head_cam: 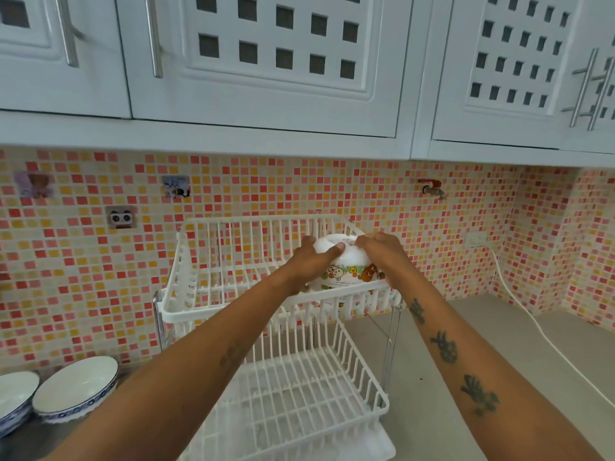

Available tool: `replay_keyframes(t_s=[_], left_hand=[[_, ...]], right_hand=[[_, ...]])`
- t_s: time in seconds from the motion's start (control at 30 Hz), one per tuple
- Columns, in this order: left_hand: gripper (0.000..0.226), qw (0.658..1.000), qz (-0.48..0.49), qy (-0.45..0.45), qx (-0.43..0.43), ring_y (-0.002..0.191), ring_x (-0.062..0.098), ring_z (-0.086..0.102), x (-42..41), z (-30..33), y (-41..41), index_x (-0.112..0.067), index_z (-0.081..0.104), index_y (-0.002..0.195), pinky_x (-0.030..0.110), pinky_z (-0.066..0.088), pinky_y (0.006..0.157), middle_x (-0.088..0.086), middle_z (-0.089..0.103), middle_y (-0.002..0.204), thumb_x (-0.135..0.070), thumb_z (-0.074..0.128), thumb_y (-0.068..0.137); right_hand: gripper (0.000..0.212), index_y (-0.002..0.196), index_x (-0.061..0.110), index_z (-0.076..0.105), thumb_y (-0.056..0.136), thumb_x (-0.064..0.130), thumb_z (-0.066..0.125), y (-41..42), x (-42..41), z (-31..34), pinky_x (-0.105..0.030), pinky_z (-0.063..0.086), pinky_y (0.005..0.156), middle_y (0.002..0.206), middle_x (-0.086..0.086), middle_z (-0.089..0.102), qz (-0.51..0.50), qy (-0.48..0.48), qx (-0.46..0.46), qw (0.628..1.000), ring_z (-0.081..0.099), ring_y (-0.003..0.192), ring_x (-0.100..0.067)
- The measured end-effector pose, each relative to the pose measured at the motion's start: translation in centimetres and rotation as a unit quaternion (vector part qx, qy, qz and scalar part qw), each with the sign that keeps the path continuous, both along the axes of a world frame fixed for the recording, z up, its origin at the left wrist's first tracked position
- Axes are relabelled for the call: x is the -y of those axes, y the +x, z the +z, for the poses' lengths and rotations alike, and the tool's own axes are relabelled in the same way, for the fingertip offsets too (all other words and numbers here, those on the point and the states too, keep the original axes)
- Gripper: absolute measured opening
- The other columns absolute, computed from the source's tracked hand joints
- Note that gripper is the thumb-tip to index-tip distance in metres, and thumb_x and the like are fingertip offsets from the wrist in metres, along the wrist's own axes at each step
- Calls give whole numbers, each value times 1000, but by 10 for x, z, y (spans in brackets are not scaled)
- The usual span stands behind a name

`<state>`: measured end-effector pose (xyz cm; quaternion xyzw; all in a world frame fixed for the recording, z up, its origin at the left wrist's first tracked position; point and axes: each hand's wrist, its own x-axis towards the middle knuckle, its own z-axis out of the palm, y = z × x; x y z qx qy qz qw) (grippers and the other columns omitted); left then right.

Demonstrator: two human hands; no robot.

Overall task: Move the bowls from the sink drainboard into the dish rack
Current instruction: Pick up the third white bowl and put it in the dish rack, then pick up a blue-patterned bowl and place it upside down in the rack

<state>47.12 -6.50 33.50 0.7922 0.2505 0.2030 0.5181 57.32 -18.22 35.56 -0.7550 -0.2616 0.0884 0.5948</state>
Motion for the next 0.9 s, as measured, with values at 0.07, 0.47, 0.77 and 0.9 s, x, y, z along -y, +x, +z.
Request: replay_keyframes(t_s=[0.07, 0.47, 0.77, 0.9], left_hand=[[83, 1000, -7, 0, 2, 114, 27, 55, -1, -1, 1, -18, 13, 151, 28, 46, 57, 7, 43, 146, -53, 56, 89], [84, 993, 17, 107, -44, 136, 33, 38, 10, 4, -7, -13, 11, 153, 41, 42, 104, 12, 24, 155, -60, 45, 91], [61, 981, 43, 151, 116, 149, 23, 18, 1, 46, -99, -15, 23, 152, 25, 13, 109, 7, 15, 162, -49, 21, 102], [59, 962, 115, 165, 183, 136, 11, 33, -23, 51, -165, -15, 35, 147, 20, 17, 104, 4, 31, 155, -47, 14, 103]], right_hand=[[33, 115, 7, 64, 86, 22, 60, 2, 0, -1, -30, 49, 72, 119, -9, 62, 6, 2, 0, 1000, 60, 96, -24], [33, 113, 9, 65, 86, 27, 58, -13, 2, -4, -34, 49, 86, 124, -7, 62, -68, 2, 100, 993, 59, 105, -24], [26, 110, 15, 64, 90, 27, 52, -88, -20, 41, -27, 36, 92, 130, -5, 53, -49, 120, 237, 963, 50, 111, -13], [21, 105, 21, 65, 90, 27, 53, -154, -65, 60, -25, 40, 89, 125, -4, 59, 57, 180, 227, 955, 55, 113, -15]])
